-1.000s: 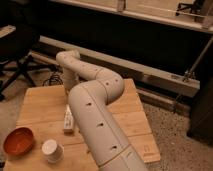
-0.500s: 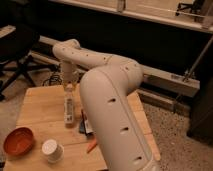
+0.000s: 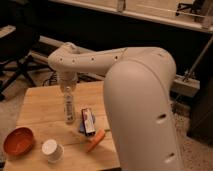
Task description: Stand the bottle upright
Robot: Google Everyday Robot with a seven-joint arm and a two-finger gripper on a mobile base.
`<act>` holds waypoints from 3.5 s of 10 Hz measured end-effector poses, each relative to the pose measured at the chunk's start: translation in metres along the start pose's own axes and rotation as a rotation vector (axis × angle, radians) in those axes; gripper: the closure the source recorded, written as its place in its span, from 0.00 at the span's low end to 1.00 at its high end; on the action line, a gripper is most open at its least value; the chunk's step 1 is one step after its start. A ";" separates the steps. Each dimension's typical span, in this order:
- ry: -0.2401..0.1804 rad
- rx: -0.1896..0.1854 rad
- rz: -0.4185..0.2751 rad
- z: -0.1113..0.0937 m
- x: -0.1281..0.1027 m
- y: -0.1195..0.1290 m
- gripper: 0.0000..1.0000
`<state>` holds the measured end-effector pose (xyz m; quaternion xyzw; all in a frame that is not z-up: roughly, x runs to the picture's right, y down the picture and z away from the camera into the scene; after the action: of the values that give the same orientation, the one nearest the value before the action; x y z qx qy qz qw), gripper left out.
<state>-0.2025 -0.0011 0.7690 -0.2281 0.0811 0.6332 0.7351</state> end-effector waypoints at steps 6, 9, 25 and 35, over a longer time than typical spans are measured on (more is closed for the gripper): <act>-0.184 0.033 -0.092 -0.032 0.051 0.015 0.91; -0.260 0.076 -0.102 -0.038 0.057 0.019 0.91; -0.261 0.082 -0.110 -0.024 0.051 0.022 0.85; -0.313 0.075 -0.083 -0.035 0.021 0.007 0.71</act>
<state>-0.1993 0.0028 0.7284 -0.1021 -0.0203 0.6268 0.7722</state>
